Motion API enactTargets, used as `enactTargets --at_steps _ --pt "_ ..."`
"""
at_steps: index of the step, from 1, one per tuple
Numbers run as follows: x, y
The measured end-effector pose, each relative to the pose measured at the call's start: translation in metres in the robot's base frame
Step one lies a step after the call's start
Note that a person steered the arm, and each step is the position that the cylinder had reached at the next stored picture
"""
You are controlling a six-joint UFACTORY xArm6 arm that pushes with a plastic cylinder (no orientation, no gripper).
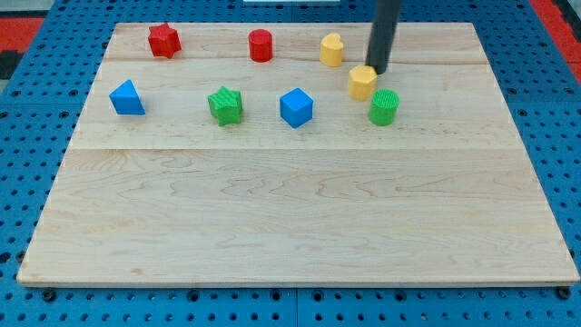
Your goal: Push the yellow hexagon into the green circle
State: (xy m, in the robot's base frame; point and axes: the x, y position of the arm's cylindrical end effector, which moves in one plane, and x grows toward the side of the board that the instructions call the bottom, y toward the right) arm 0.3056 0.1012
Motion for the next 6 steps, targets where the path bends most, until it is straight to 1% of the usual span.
enactTargets --at_steps 1,2,3,4,5,6 --pt "0.019 -0.009" --pt "0.016 -0.047" --pt "0.028 -0.075" --pt "0.044 -0.074" --pt "0.058 -0.051" --pt "0.061 -0.016"
